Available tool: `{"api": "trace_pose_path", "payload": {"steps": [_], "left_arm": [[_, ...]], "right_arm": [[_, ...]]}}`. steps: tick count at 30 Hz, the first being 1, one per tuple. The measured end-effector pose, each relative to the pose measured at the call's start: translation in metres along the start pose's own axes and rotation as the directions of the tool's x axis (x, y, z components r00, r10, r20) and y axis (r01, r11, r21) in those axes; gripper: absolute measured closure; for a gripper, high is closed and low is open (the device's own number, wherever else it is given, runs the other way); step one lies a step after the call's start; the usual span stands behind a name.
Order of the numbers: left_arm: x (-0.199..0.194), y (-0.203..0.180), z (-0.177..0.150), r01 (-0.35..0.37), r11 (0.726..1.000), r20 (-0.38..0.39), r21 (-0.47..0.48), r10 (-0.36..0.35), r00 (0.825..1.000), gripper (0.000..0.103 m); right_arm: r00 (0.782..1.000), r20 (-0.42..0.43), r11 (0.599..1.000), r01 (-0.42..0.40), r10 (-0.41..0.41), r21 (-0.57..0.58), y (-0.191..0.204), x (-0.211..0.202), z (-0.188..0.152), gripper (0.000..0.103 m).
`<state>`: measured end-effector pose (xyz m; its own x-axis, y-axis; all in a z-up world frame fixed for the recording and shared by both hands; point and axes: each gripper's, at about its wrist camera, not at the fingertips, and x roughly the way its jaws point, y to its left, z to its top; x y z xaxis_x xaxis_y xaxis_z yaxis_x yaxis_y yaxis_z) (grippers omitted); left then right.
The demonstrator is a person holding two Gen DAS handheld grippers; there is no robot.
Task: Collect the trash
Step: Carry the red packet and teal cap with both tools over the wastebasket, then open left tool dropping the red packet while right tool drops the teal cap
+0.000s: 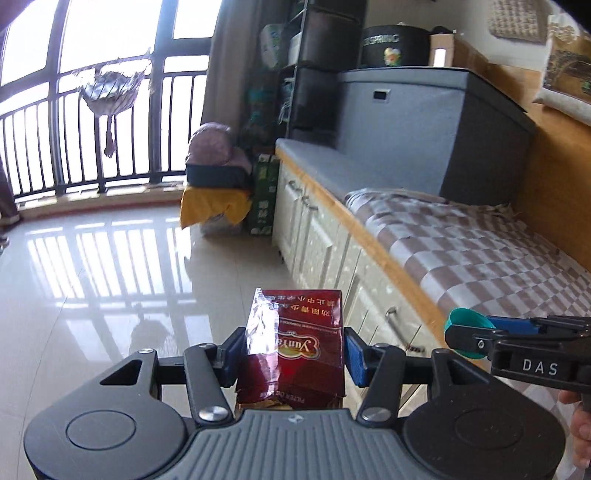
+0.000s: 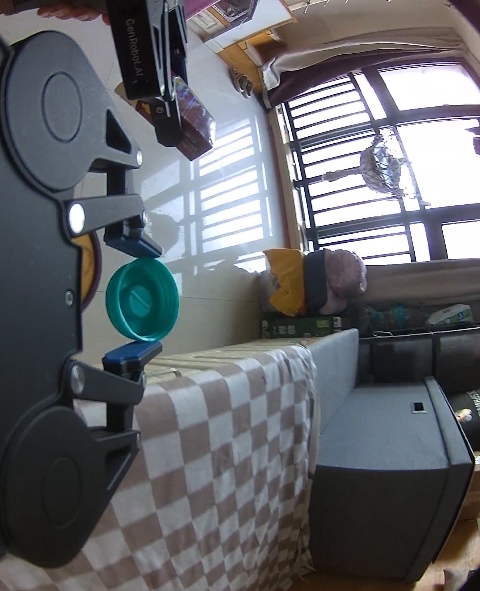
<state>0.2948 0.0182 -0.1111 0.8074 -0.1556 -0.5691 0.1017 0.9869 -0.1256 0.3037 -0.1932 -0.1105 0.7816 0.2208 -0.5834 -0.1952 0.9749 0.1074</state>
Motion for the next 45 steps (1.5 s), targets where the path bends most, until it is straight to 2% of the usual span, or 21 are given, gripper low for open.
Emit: {"api": "trace_pose_path", "payload": {"steps": [10,15,20,26,32,35,37,45], "left_arm": [[0.02,0.043,-0.042,-0.034,0.995,-0.101,-0.093,0.025,0.995,0.048],[0.044,0.055,-0.067,-0.036,0.988,-0.182,-0.149,0.008,0.983,0.048],[0.075,0.062,-0.089,-0.044,0.982,-0.29,-0.182,-0.011,0.957,0.048],[0.116,0.067,-0.115,-0.062,0.98,-0.411,-0.189,-0.022,0.911,0.048],[0.151,0.071,-0.135,-0.052,0.966,-0.482,-0.252,-0.079,0.873,0.048],[0.162,0.073,-0.139,-0.048,0.957,-0.489,-0.285,-0.102,0.866,0.048],[0.17,0.072,-0.139,-0.049,0.955,-0.485,-0.292,-0.104,0.868,0.048],[0.196,0.08,-0.148,-0.062,0.935,-0.503,-0.349,-0.131,0.855,0.048]], "right_arm": [[0.994,-0.113,1.0,-0.009,0.009,0.007,0.029,0.039,-0.04,0.053],[0.983,-0.185,1.0,-0.002,0.0,-0.007,0.035,0.064,-0.062,0.053],[0.957,-0.289,0.999,-0.007,0.016,0.033,0.031,0.099,-0.087,0.053],[0.914,-0.405,1.0,0.008,0.004,0.029,0.027,0.137,-0.106,0.053],[0.882,-0.472,1.0,0.002,0.005,0.014,0.021,0.163,-0.117,0.053],[0.869,-0.495,1.0,0.003,0.007,0.02,0.016,0.179,-0.118,0.053],[0.865,-0.502,1.0,-0.008,0.011,0.009,0.017,0.188,-0.12,0.053],[0.862,-0.507,0.998,-0.018,-0.011,-0.053,0.022,0.214,-0.122,0.052]]}}
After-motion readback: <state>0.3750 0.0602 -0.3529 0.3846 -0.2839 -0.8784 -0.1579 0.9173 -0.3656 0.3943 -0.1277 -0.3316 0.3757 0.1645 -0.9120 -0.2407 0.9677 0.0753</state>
